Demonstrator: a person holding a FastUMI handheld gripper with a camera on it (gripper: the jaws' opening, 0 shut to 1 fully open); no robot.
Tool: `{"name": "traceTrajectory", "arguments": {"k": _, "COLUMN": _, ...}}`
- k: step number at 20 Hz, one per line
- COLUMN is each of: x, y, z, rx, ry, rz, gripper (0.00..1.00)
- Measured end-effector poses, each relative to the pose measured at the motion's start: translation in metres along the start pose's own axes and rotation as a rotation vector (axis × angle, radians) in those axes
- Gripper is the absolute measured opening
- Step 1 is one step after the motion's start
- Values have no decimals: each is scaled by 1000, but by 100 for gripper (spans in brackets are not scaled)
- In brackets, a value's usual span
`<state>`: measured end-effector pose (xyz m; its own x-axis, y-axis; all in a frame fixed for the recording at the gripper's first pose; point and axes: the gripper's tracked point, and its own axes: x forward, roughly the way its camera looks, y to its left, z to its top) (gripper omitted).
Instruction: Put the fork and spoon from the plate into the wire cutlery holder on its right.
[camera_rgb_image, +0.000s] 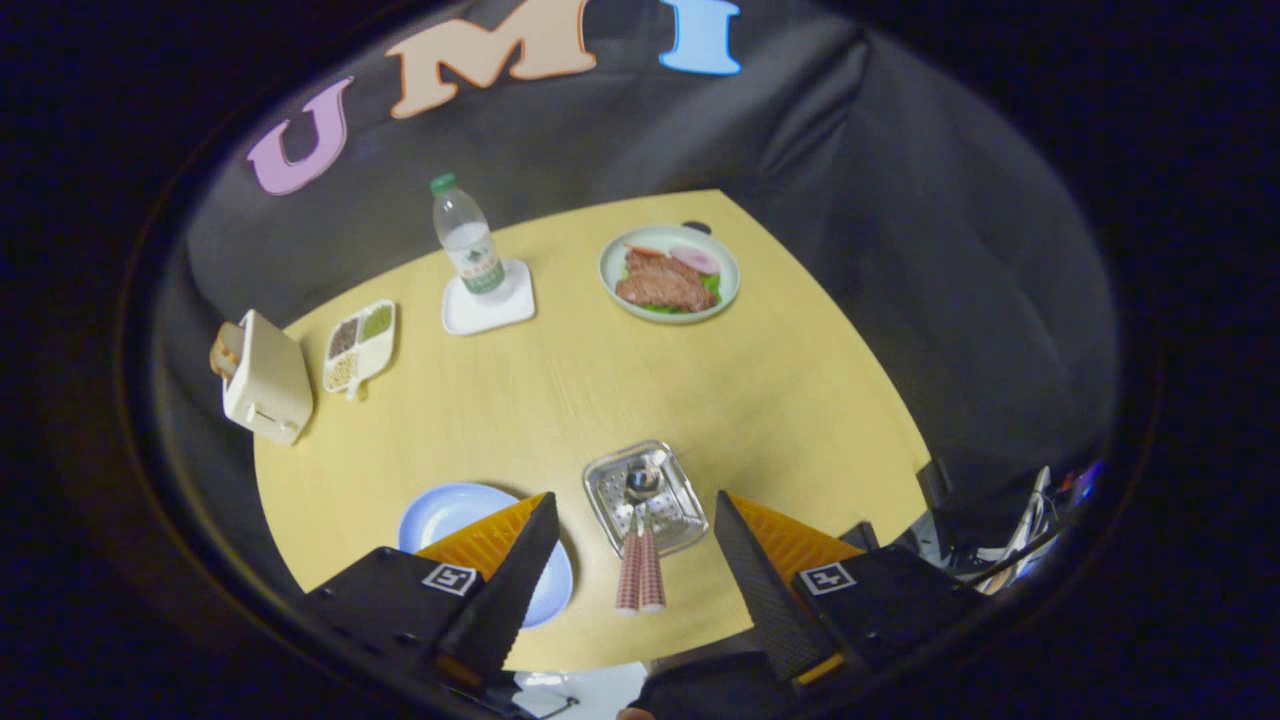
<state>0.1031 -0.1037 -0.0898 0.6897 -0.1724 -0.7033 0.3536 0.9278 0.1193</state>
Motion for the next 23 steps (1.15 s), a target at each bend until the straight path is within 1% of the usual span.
{"name": "traceTrajectory", "arguments": {"k": 3, "x": -19, "y": 22, "z": 33, "rx": -25, "ry": -288, "rz": 101, "gripper": 100}}
{"name": "traceTrajectory", "arguments": {"k": 6, "x": -44, "y": 33, "z": 48, "rx": -53, "ry": -486, "rz": 161, "gripper": 99}}
{"name": "traceTrajectory", "arguments": {"k": 9, "x": -78, "y": 43, "z": 68, "rx": -54, "ry": -679, "rz": 201, "gripper": 99}}
{"name": "traceTrajectory", "arguments": {"k": 11, "x": -104, "y": 51, "z": 76, "rx": -47, "ry": -783, "rz": 242, "gripper": 99}}
{"name": "traceTrajectory", "arguments": {"k": 12, "x": -114, "y": 53, "z": 75, "rx": -40, "ry": -810, "rz": 258, "gripper": 99}}
{"name": "traceTrajectory", "arguments": {"k": 14, "x": -126, "y": 48, "z": 71, "rx": -26, "ry": -834, "rz": 260, "gripper": 99}}
{"name": "traceTrajectory", "arguments": {"k": 17, "x": -144, "y": 37, "z": 68, "rx": -19, "ry": -882, "rz": 242, "gripper": 99}}
{"name": "traceTrajectory", "arguments": {"k": 23, "x": -150, "y": 22, "z": 57, "rx": -17, "ry": -879, "rz": 214, "gripper": 99}}
